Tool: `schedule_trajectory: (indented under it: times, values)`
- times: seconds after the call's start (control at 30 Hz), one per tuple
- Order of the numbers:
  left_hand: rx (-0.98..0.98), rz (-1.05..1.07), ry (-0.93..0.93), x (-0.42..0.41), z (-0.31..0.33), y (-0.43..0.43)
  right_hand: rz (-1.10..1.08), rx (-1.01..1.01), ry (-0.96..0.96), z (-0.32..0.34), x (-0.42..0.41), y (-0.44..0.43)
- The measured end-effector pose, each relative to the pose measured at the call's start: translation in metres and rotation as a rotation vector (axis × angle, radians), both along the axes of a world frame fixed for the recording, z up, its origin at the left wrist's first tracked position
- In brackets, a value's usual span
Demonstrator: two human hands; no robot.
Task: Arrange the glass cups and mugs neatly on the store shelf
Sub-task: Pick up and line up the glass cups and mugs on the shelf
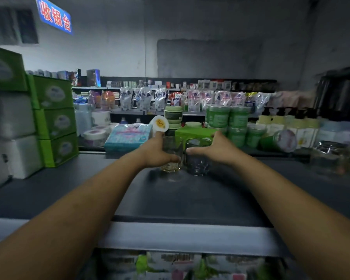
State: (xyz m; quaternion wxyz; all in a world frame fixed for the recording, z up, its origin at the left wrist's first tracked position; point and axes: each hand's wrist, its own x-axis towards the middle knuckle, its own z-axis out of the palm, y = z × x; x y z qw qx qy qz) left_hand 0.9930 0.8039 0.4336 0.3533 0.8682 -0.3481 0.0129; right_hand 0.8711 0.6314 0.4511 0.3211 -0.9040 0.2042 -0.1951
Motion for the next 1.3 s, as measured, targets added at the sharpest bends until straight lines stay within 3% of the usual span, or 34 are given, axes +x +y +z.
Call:
schedule_trajectory:
  times: [0.17, 0.33, 0.5, 0.67, 0.8, 0.9, 1.03, 1.3]
  values:
    - [-0.064, 0.022, 0.034, 0.005, -0.004, -0.004, 0.076, 0.039, -0.107, -0.011, 0.000, 0.002]
    - [-0.071, -0.061, 0.099, -0.018, 0.005, 0.033, 0.111, 0.099, -0.061, -0.007, -0.030, 0.004]
    - [-0.123, -0.098, 0.119, -0.050, -0.002, 0.089, 0.221, 0.355, -0.056, -0.015, -0.067, 0.011]
    - [-0.221, -0.107, 0.175, -0.065, -0.012, 0.111, 0.068, 0.256, -0.137, -0.027, -0.076, 0.026]
    - [-0.195, -0.105, 0.174, -0.064, -0.013, 0.118, 0.081, 0.341, -0.231, -0.033, -0.079, 0.026]
    - [-0.153, -0.174, 0.207, -0.061, -0.010, 0.130, 0.157, 0.393, -0.215, -0.032, -0.084, 0.024]
    - [-0.119, -0.176, 0.182, -0.057, -0.015, 0.143, 0.114, 0.304, -0.210, -0.037, -0.080, 0.032]
    - [-0.243, -0.179, 0.274, -0.048, -0.024, 0.144, 0.044, 0.231, -0.212, -0.047, -0.075, 0.032]
